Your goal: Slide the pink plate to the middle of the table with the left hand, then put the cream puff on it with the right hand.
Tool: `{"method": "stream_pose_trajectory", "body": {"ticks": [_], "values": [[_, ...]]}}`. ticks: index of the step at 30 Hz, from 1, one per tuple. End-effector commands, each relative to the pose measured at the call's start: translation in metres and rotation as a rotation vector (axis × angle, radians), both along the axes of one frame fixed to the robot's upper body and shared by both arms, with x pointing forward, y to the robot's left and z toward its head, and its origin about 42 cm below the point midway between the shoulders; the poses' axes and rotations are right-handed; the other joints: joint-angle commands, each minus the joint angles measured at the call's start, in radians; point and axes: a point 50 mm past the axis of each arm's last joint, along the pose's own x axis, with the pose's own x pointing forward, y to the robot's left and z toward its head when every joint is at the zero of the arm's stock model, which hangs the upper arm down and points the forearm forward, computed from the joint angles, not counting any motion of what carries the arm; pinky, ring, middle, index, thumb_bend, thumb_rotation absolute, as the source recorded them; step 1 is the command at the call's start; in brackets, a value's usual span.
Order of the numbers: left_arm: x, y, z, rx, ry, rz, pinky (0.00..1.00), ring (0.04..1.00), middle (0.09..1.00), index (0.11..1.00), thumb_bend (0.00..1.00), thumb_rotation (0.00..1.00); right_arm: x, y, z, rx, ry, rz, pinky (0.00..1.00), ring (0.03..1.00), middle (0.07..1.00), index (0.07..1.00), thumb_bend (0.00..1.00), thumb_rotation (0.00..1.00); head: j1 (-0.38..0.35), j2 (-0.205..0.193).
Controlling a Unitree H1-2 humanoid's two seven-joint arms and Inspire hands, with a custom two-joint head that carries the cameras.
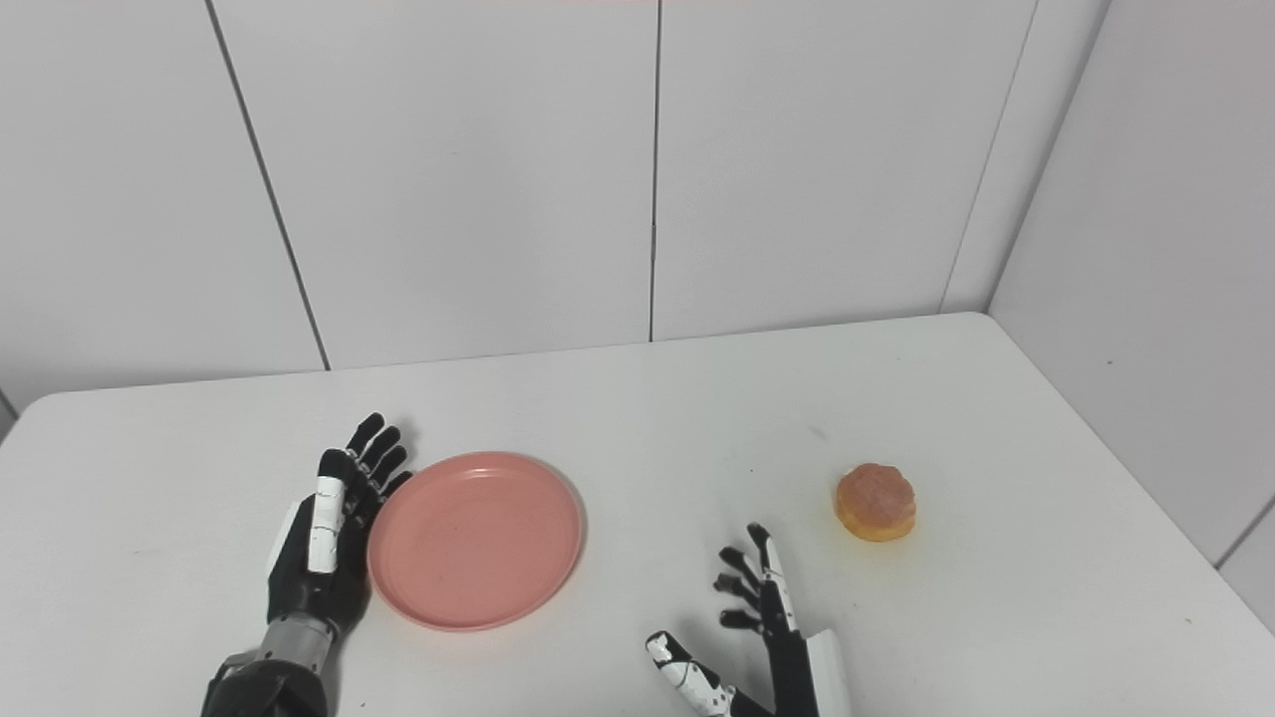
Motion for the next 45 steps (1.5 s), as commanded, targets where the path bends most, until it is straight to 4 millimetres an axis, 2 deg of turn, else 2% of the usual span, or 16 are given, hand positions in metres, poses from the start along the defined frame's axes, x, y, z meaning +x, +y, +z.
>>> {"method": "stream_pose_trajectory", "body": {"ticks": [1,6,11,16,20,25,29,33,37,39,45], "values": [[-0.011,0.002,-0.03,-0.009,0.105,-0.003,0.93,0.954,0.939,0.909,0.89,0.87,0.003,-0.01,0.019,-0.081,-0.035,-0.001,0.71,0.844,0.928,0.999,0.92,0.55,-0.002,-0.003],[-0.009,0.004,-0.032,-0.01,0.107,-0.005,0.93,0.951,0.936,0.897,0.88,0.86,0.014,-0.037,0.051,-0.228,-0.043,-0.016,0.7,0.844,0.922,0.983,0.97,0.52,-0.014,-0.013],[-0.006,0.006,-0.032,-0.018,0.107,-0.014,0.94,0.954,0.94,0.903,0.89,0.86,0.027,-0.057,0.071,-0.303,-0.044,-0.013,0.7,0.842,0.905,0.937,0.98,0.44,-0.024,-0.019],[-0.004,0.006,-0.031,-0.018,0.117,-0.017,0.93,0.956,0.939,0.901,0.88,0.86,0.039,-0.075,0.097,-0.455,-0.036,-0.006,0.72,0.864,0.914,0.919,0.98,0.44,-0.021,-0.023],[-0.003,0.006,-0.031,-0.018,0.121,-0.026,0.93,0.954,0.938,0.901,0.89,0.86,0.048,-0.082,0.113,-0.637,-0.078,-0.061,0.7,0.819,0.859,0.859,0.99,0.47,-0.026,-0.026],[-0.001,0.008,-0.03,-0.04,0.126,-0.028,0.94,0.957,0.933,0.908,0.9,0.86,0.061,-0.096,0.124,-0.745,-0.074,-0.136,0.73,0.825,0.848,0.837,1.0,0.45,-0.034,-0.029],[0.0,0.009,-0.029,-0.032,0.121,-0.034,0.94,0.954,0.935,0.918,0.9,0.87,0.069,-0.11,0.135,-0.812,-0.044,-0.158,0.72,0.794,0.818,0.81,1.0,0.39,-0.032,-0.029],[-0.001,0.007,-0.028,-0.03,0.122,-0.041,0.93,0.95,0.933,0.918,0.89,0.88,0.08,-0.125,0.143,-0.881,0.015,-0.159,0.73,0.805,0.814,0.81,1.0,0.4,-0.029,-0.028],[-0.002,0.007,-0.03,-0.035,0.124,-0.042,0.93,0.946,0.931,0.916,0.89,0.87,0.093,-0.138,0.147,-0.928,0.058,-0.171,0.71,0.796,0.806,0.8,1.0,0.42,-0.026,-0.026],[-0.002,0.008,-0.031,-0.037,0.127,-0.043,0.92,0.945,0.932,0.913,0.91,0.86,0.1,-0.143,0.149,-0.959,0.085,-0.174,0.67,0.777,0.801,0.794,1.0,0.42,-0.024,-0.026],[-0.002,0.009,-0.031,-0.035,0.126,-0.042,0.92,0.94,0.93,0.91,0.91,0.86,0.112,-0.147,0.153,-1.019,0.199,-0.171,0.64,0.776,0.816,0.794,1.0,0.37,-0.023,-0.026]]}}
